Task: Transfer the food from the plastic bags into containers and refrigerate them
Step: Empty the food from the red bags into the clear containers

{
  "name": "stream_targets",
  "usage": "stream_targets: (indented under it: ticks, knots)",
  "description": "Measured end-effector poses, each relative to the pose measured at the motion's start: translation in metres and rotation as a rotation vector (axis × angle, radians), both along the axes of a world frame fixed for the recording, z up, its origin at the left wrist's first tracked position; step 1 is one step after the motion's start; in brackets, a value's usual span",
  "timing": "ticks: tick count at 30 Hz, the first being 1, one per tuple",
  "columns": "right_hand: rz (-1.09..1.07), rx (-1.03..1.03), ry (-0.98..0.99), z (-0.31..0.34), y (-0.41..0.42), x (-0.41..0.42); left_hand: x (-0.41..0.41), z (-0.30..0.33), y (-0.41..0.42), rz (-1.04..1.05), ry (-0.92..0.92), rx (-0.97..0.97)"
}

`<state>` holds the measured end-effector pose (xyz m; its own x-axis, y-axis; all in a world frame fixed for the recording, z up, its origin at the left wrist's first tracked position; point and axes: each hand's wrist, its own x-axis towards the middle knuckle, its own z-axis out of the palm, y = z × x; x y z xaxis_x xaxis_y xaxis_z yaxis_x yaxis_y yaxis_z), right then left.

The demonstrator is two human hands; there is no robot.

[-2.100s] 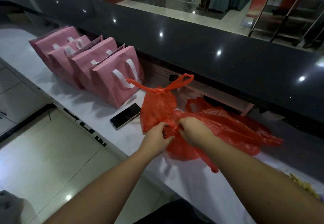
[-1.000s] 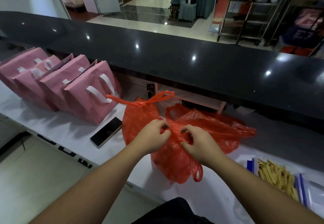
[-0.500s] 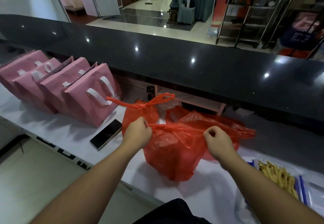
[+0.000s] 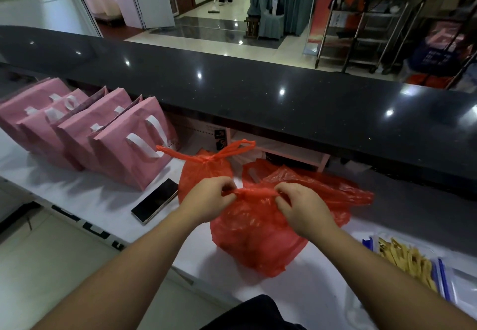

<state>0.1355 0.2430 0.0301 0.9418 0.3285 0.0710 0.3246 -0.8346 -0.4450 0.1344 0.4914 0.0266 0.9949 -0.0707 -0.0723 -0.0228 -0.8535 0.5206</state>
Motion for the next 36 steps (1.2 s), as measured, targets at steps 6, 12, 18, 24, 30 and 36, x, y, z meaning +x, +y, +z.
stream_targets:
  ticks: [6,12,18,24,30,36]
  knots:
    - [-0.366,0.459,0.182,0.005,-0.009,0.017,0.005,0.011,0.023,0.29,-0.044,-0.073]
    - [-0.418,0.68,0.232,0.02,-0.01,0.025,0.007,0.031,0.029,0.386,-0.135,-0.019]
    - [-0.291,0.696,0.156,0.036,0.002,0.023,0.013,0.049,0.021,0.342,-0.132,-0.193]
    - [-0.194,0.612,0.099,0.047,0.01,0.021,0.027,0.06,0.016,0.237,-0.217,-0.189]
    - [-0.184,0.535,0.09,0.057,0.018,0.024,0.026,0.087,0.004,0.186,-0.374,-0.172]
    - [-0.161,0.52,0.075,0.064,0.024,0.024,0.022,0.123,0.001,0.254,-0.174,-0.502]
